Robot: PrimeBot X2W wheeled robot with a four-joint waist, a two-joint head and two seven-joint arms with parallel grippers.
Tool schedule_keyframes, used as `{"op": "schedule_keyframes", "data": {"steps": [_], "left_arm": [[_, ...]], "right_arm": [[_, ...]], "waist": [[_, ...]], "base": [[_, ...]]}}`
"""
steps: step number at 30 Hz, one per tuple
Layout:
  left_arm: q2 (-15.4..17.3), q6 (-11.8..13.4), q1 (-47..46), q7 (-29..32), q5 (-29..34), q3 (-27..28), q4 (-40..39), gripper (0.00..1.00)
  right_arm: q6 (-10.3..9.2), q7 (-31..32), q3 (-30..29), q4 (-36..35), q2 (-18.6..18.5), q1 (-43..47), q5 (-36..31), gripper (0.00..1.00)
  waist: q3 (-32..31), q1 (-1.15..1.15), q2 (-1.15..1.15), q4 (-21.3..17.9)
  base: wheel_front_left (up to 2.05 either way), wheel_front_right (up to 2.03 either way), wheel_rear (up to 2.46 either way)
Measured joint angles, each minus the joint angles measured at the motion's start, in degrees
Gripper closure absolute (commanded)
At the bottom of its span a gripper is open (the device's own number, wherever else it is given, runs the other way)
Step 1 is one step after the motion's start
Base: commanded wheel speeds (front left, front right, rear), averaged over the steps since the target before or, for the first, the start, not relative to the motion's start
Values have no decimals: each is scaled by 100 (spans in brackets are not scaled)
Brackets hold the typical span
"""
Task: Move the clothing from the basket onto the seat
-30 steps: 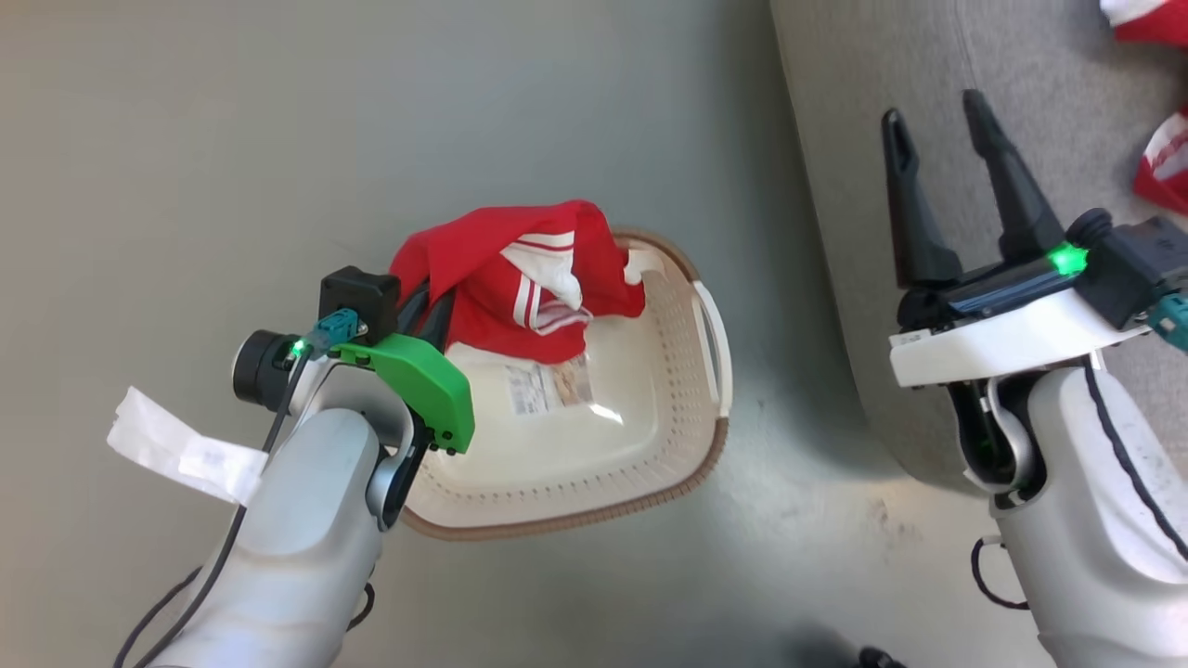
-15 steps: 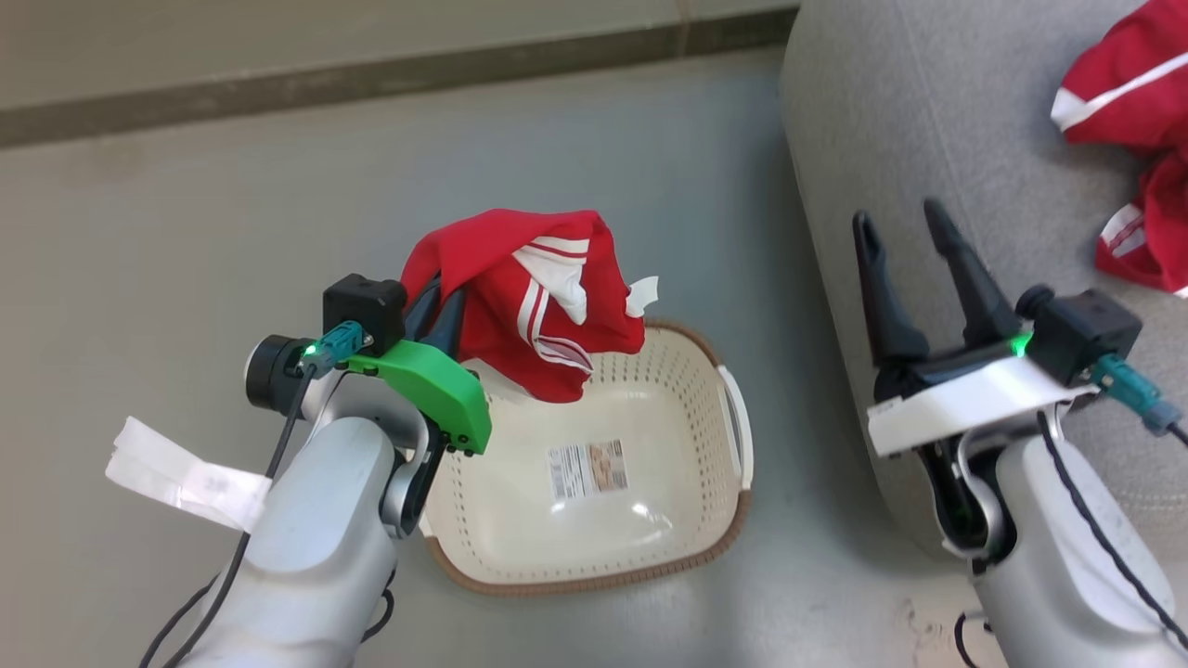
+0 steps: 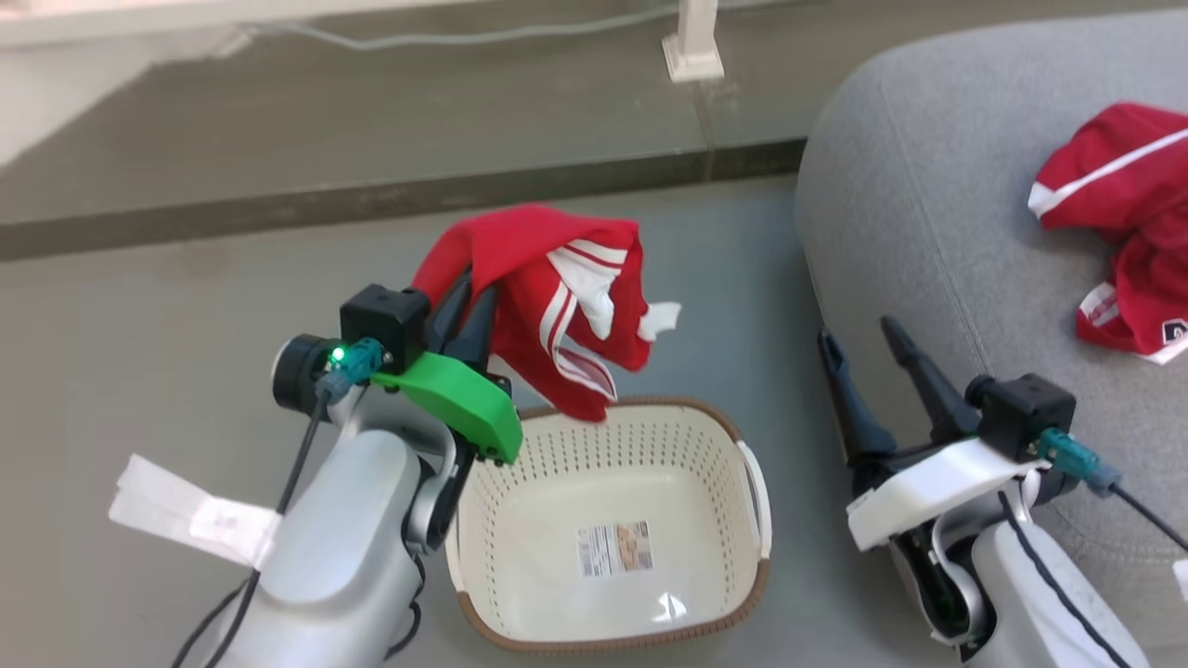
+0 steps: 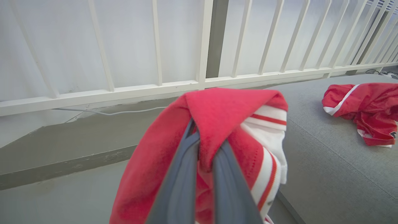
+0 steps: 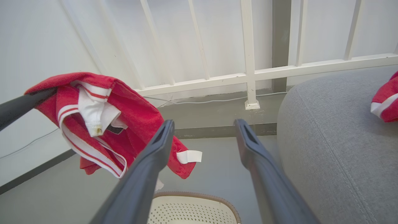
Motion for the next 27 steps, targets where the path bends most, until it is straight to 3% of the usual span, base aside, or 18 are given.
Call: {"op": "schedule_keyframes", "data": {"steps": [22, 27], "left_arm": [[230, -23, 983, 790, -141, -474, -1494, 100], [255, -11, 1049, 946, -154, -505, -1886, 100]], "right_arm": [[176, 401, 856, -566, 194, 599, 56, 0], [319, 527, 1292, -703, 210, 599, 55, 0]], "waist": [[-971, 0, 0, 326], [-991, 0, 0, 351]], "base": [[0, 0, 0], [0, 0, 0]]}}
